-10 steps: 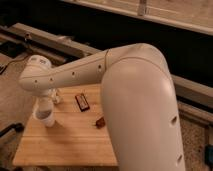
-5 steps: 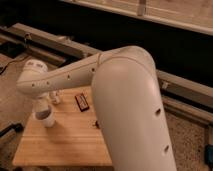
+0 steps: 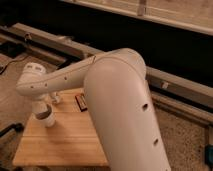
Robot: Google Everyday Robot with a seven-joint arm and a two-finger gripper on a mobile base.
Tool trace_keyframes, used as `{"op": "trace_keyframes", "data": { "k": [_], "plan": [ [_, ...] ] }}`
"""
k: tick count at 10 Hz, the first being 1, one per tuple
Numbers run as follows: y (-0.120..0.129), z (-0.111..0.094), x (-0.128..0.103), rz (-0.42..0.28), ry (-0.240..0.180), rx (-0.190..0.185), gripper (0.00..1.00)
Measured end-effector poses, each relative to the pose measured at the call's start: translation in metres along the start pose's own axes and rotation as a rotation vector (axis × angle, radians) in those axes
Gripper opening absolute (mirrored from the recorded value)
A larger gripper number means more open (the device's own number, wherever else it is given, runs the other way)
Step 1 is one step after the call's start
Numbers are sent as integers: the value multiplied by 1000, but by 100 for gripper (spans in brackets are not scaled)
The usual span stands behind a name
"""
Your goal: Place the white sponge in the ceramic cup
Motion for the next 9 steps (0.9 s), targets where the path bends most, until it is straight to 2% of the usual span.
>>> {"op": "trace_keyframes", "data": {
  "k": [3,4,9],
  "plan": [
    [6,4,1,12,1,-14,75],
    [10,5,2,18,1,-19,80],
    [19,3,0,25,-7,-27,80]
  ]
}}
